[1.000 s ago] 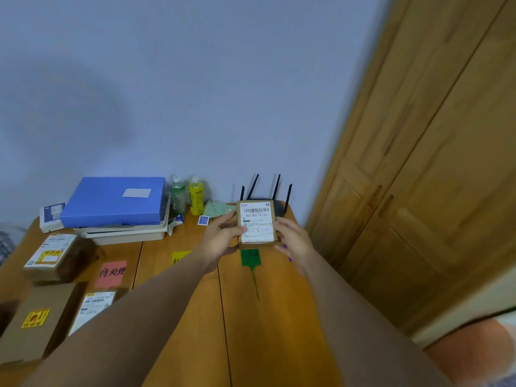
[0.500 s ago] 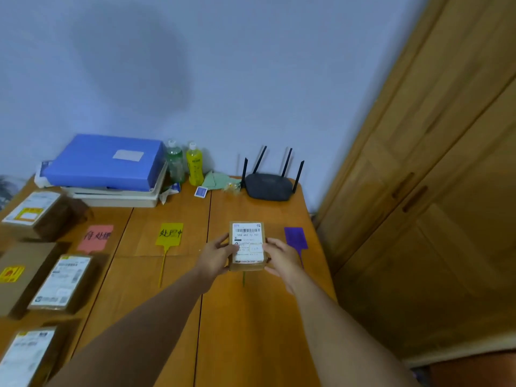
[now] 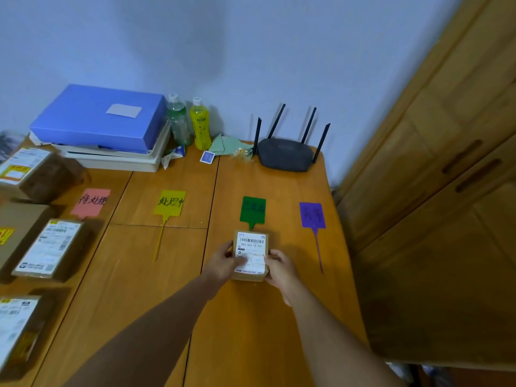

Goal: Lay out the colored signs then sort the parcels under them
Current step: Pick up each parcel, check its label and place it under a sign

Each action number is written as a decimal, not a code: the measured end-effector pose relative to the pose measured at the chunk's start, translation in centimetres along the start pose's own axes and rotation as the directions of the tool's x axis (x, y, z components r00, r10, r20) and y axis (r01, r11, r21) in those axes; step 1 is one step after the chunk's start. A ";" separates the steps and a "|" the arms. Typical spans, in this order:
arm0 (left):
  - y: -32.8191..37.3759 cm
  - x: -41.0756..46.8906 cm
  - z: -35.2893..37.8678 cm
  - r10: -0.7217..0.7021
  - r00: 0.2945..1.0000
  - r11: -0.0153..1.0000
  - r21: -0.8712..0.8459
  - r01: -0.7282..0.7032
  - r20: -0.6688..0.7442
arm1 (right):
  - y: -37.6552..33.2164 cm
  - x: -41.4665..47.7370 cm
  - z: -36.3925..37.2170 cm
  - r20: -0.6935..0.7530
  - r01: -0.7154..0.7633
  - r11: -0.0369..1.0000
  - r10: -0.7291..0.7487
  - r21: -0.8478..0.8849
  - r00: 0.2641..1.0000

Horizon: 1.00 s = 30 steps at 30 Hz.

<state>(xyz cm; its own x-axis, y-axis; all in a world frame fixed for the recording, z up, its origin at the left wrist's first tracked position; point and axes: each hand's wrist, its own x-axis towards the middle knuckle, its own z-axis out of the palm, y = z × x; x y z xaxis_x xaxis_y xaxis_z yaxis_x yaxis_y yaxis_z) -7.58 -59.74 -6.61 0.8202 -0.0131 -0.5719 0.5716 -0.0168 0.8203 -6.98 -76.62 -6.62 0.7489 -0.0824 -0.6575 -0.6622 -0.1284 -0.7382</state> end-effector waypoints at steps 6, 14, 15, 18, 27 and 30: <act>-0.5 0.6 -0.2 -0.002 1.000 0.998 -0.056 0.001 -0.016 | -0.2 0.1 -0.2 0.021 0.004 1.000 -0.005 0.010 1.000; -0.1 0.3 -0.7 -0.030 0.999 0.995 -0.096 0.027 -0.031 | -0.8 -0.1 -0.2 -0.046 0.047 0.989 -0.054 -0.141 0.997; 0.5 -0.1 -1.0 -0.024 0.998 0.997 -0.074 0.020 -0.054 | -1.2 -0.5 -0.2 -0.068 0.063 0.982 -0.076 -0.180 0.995; 2.8 -1.8 -2.6 0.033 0.991 0.999 0.011 -0.032 -0.129 | -3.2 -1.8 0.1 -0.142 0.130 0.954 -0.174 -0.271 0.975; 13.1 -11.8 -17.9 0.230 0.913 0.973 0.107 -0.206 -0.338 | -17.1 -9.3 12.6 0.008 0.400 0.841 -0.427 -0.365 0.904; 15.3 -15.7 -26.0 0.297 0.846 0.952 0.201 -0.230 -0.442 | -21.0 -13.4 19.9 0.097 0.495 0.782 -0.499 -0.379 0.861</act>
<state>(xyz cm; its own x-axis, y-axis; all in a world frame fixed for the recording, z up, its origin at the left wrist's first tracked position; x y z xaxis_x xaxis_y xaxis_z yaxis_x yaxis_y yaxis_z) -11.18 -33.80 15.03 0.8730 0.4262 -0.2371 0.3520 -0.2142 0.9112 -3.52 -53.15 14.68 0.9731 0.0886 -0.2126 -0.1377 -0.5160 -0.8455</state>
